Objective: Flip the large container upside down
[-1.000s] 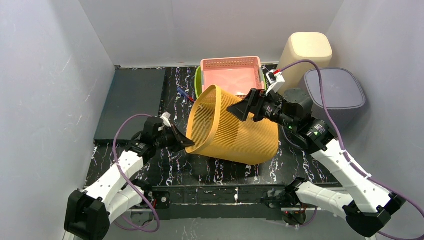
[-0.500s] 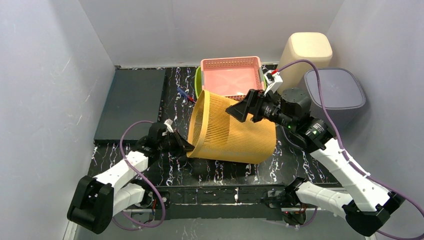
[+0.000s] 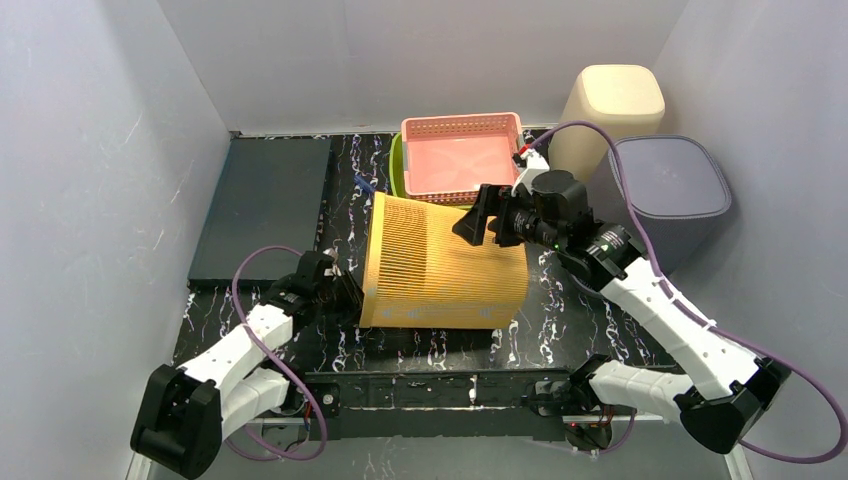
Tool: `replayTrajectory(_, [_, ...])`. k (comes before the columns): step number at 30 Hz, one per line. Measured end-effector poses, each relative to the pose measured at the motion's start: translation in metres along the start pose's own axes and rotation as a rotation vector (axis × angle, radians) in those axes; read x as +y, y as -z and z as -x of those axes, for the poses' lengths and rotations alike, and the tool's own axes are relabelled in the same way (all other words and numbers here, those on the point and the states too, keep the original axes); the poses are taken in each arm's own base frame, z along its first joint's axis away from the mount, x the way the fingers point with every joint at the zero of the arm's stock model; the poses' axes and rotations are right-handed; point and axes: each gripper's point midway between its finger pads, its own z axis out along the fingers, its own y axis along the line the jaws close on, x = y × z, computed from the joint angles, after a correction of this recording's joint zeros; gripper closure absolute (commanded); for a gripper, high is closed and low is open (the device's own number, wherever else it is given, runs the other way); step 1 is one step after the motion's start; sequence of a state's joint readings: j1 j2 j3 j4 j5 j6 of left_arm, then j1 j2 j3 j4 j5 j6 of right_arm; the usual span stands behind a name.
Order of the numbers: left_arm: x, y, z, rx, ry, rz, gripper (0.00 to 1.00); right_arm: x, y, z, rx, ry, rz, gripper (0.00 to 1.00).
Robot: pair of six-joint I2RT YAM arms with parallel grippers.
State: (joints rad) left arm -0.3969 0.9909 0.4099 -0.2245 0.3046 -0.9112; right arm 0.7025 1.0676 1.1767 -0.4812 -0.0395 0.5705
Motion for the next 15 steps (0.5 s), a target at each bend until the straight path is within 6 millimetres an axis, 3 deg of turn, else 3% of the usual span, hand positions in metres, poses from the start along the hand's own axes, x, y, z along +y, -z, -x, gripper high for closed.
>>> replayTrajectory(9, [0.017, 0.013, 0.001, -0.009, -0.038, 0.114, 0.53, -0.013, -0.008, -0.012, 0.056, 0.013, -0.052, 0.01])
replayTrajectory(15, [0.009, 0.033, 0.008, -0.045, -0.069, 0.128, 0.4, -0.015, -0.008, -0.012, 0.052, 0.018, -0.064, 0.01])
